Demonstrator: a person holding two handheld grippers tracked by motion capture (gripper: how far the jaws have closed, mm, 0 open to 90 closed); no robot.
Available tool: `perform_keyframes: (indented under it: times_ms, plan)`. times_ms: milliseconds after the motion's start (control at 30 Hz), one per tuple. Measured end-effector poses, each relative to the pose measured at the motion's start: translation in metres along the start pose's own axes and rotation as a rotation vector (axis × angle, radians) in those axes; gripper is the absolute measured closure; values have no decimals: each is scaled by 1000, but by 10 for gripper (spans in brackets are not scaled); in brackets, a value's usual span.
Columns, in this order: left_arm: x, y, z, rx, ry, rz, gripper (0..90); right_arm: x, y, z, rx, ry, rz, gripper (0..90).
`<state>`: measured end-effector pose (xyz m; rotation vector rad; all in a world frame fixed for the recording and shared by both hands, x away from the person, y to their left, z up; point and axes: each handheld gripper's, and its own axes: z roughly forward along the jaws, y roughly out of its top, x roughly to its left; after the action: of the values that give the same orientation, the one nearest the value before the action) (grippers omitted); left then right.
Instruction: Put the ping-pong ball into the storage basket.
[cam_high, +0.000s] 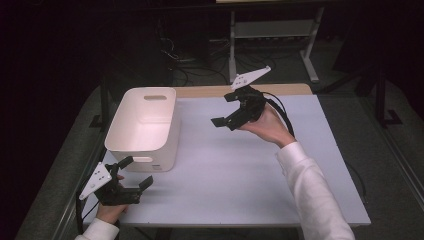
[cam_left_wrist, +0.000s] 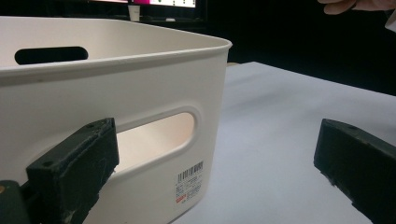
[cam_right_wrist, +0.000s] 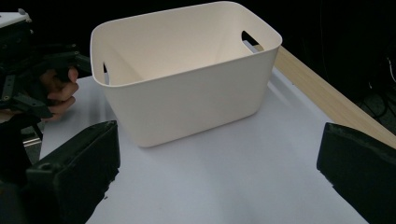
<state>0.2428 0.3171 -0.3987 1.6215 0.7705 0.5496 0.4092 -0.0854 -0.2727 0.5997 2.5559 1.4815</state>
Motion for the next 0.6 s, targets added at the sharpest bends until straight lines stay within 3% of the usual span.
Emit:
perform_keyframes:
  times_ms: [167, 467, 600]
  plan:
    - [0, 0, 0, 1, -2, 1, 0, 0, -13, -7, -13, -15, 46, 0]
    - [0, 0, 0, 1, -3, -2, 0, -2, -31, -24, -41, -63, 65, 0]
    - [0, 0, 0, 2, -5, 0, 0, -3, -39, -31, -53, -81, 50, 0]
